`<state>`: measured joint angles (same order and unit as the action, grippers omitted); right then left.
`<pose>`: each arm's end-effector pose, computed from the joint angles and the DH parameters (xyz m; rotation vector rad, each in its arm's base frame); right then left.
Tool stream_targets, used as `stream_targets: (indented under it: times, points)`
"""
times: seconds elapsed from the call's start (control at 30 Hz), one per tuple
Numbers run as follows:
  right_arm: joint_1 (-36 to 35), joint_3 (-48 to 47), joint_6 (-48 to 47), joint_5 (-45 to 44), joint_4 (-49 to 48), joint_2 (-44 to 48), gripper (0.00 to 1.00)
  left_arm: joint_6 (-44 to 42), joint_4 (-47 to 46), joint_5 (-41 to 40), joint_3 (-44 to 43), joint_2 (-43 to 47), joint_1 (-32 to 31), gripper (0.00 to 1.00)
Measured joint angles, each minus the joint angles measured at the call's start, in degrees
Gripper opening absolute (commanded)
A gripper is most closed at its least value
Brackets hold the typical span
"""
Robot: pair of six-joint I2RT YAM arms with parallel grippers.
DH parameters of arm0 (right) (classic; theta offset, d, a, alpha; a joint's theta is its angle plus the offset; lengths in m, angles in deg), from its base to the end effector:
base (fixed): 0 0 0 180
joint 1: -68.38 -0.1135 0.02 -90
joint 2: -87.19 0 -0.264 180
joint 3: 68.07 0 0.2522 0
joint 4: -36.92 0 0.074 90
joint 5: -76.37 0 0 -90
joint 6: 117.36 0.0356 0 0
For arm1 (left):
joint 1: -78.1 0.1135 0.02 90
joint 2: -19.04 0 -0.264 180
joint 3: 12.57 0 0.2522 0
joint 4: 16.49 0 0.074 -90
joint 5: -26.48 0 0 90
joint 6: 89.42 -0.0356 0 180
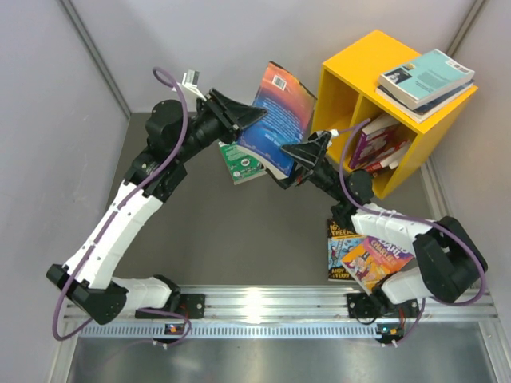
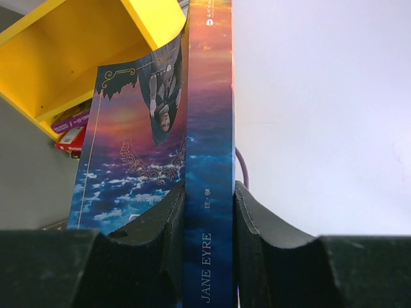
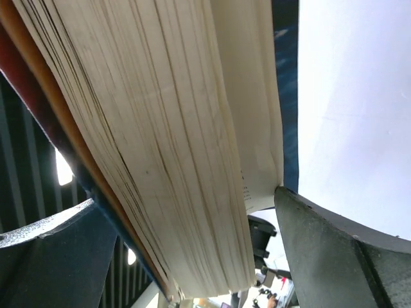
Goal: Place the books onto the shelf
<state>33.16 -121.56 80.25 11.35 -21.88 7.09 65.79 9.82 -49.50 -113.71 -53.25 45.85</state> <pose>0.2283 0.1795 0.3172 0.3571 1.3972 2.3921 0.2229 -0.1508 0.4915 -0.2772 1.7199 -1.4977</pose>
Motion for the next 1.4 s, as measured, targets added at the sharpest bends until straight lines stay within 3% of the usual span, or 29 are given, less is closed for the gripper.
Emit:
stream_targets:
  times: [0.27, 0.57, 0.77, 1.07, 1.17, 1.2, 1.27, 1.3, 1.4]
  points:
    - [0.13, -0.09, 0.55, -0.57, -0.74, -0.02, 1.0, 1.49, -0.94, 1.27, -0.63, -0.79, 0.46, 0.0]
    - [0.39, 1.46, 0.59, -1.25, -1.92, 0.55, 1.0, 1.16, 0.42, 3.5, -8.57, -5.66, 1.9, 0.0]
    - [0.5, 1.7, 0.57, -1.86, -2.03, 0.52, 1.0, 1.66, 0.39, 3.56, -9.46, -6.01, 2.21, 0.0]
    - [0.92, -4.7, 1.05, -3.19, -2.08, -2.6, 1.0, 2.62, 0.35, 3.52, -9.44, -5.97, 2.32, 0.0]
    - [1.42, -6.29, 1.4, -3.58, -2.03, -3.45, 0.79, 2.6, 0.28, 3.45, -8.26, -5.22, 2.32, 0.0]
    - [1.64, -6.54, 1.44, -3.61, -1.99, -3.5, 0.57, 2.56, 0.61, 3.5, -7.87, -4.94, 2.32, 0.0]
    - [2.27, -6.84, 1.66, -3.54, -2.54, -3.48, 0.33, 1.79, 1.99, 3.21, -7.34, -4.39, 2.32, 0.0]
    - [2.71, -6.86, 2.01, -3.3, -3.02, -3.3, 0.17, 1.09, 2.89, 2.64, -7.3, -4.24, 2.38, 0.0]
    - [3.87, -6.75, 2.38, -2.29, -3.04, -2.19, 0.0, -0.39, 5.16, 1.42, -7.21, -4.09, 2.69, 0.0]
